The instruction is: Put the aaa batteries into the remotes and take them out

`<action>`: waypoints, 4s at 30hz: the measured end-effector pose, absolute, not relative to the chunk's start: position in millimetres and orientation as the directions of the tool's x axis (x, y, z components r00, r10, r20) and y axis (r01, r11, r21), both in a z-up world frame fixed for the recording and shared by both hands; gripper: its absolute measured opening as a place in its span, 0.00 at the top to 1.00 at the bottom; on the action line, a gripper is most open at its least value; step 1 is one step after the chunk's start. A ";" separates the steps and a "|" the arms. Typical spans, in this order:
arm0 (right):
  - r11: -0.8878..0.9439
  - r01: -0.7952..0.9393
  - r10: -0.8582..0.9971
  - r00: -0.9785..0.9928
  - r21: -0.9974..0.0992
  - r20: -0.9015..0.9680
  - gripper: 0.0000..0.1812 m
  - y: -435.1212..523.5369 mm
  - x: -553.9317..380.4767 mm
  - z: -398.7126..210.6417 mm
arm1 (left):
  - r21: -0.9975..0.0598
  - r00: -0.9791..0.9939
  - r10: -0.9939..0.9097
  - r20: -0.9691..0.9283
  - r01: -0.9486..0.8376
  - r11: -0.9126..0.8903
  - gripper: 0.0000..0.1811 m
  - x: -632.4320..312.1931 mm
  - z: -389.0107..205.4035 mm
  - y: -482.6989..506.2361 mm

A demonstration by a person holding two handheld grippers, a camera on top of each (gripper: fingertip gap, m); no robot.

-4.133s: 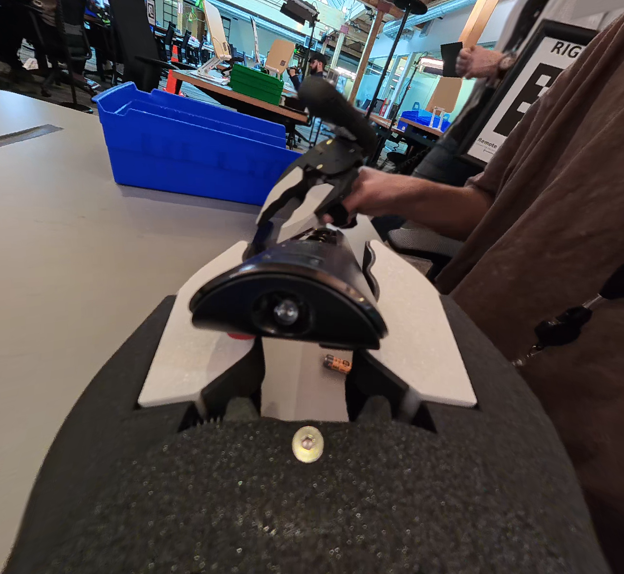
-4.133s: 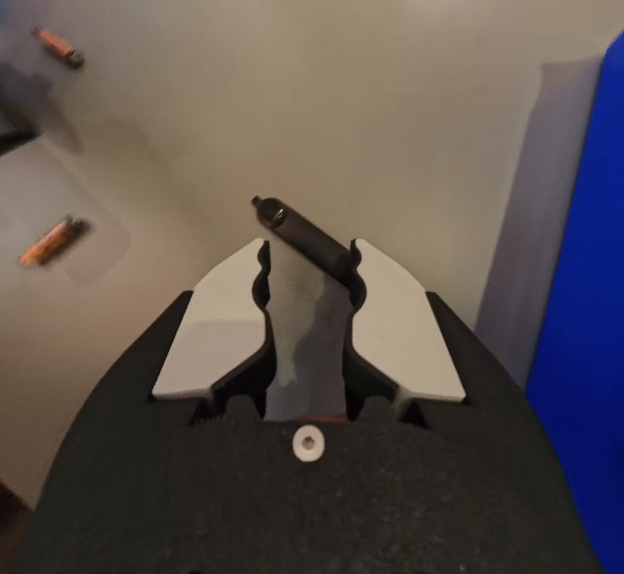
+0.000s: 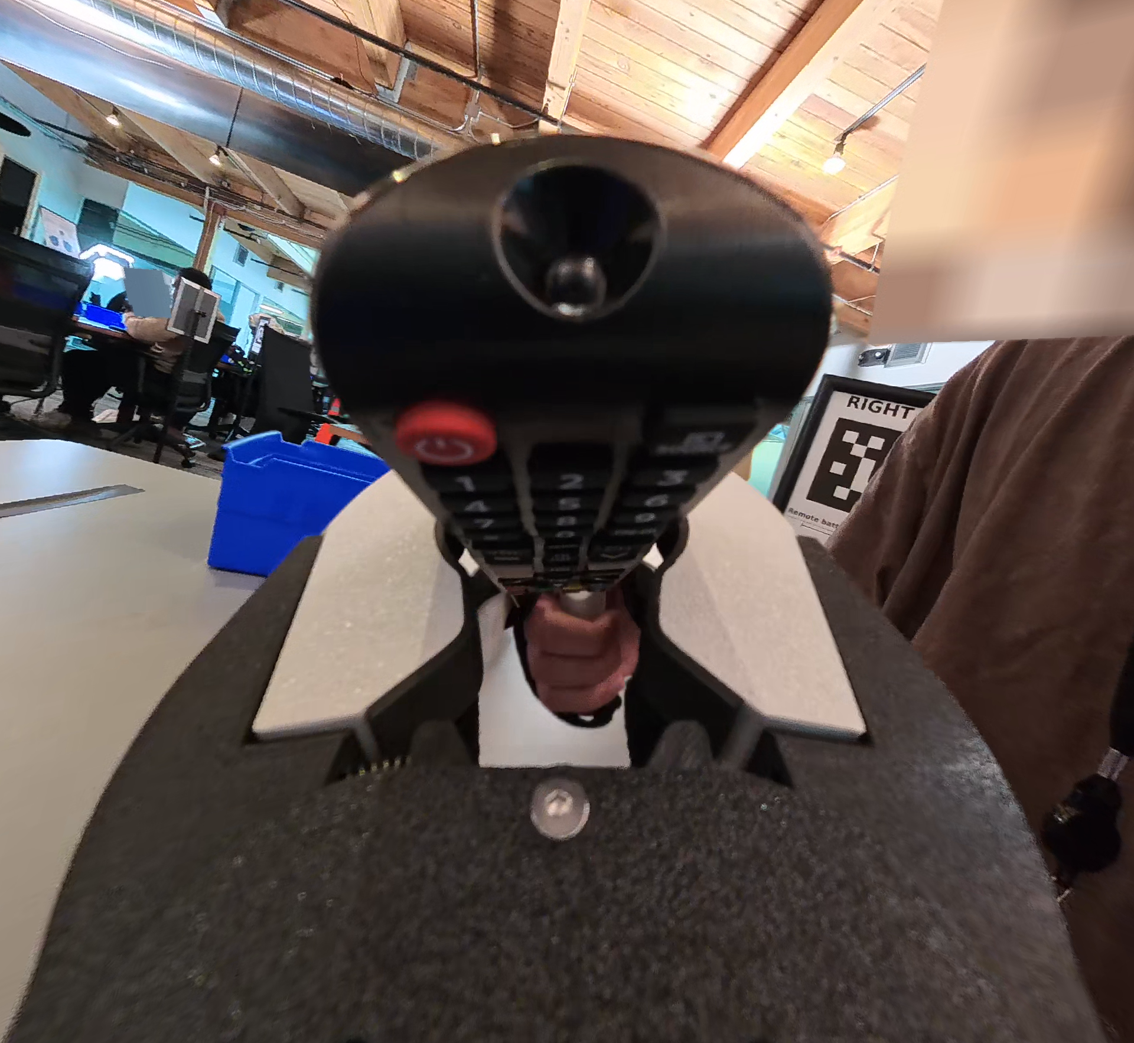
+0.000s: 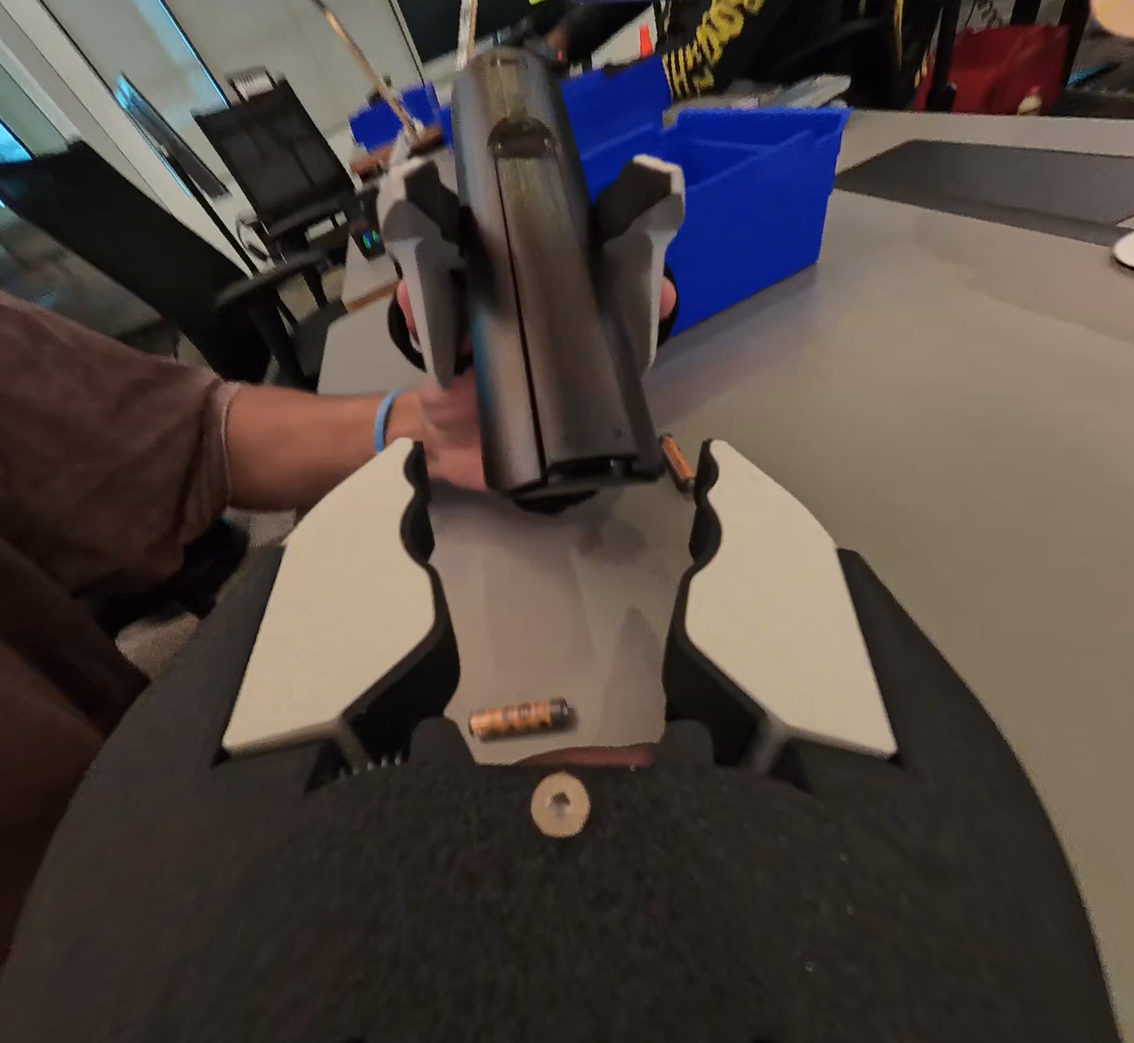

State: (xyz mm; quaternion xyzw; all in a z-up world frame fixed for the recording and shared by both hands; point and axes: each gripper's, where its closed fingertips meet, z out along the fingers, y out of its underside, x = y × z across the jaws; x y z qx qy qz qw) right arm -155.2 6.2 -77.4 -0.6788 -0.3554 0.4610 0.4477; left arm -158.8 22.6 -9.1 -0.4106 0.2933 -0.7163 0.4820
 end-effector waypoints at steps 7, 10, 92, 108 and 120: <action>-0.304 -0.045 0.907 0.293 -0.952 -0.304 0.68 11.4 -153.6 -63.3 | -0.870 -0.195 -0.941 0.277 0.366 -0.331 0.67 -146.6 -17.9 12.5; -0.312 0.004 0.917 0.262 -0.950 -0.300 0.68 6.2 -148.5 -70.2 | -0.901 -0.186 -0.947 0.261 0.305 -0.308 0.66 -139.8 -25.5 6.9; -0.854 -0.013 0.513 0.140 -0.520 -0.847 0.72 18.7 -96.8 -75.8 | -0.926 0.062 -0.969 0.240 0.313 -0.209 0.67 -149.4 -34.9 35.7; -0.226 0.396 0.920 0.387 -0.890 -0.062 0.77 13.0 -128.5 -126.8 | -0.871 0.035 -0.937 0.348 0.381 -0.309 0.67 -150.0 -34.6 42.4; -0.174 0.442 0.932 0.362 -0.880 -0.003 0.89 8.2 -127.9 -133.2 | -0.814 0.019 -0.901 0.433 0.438 -0.382 0.75 -155.6 -37.3 53.8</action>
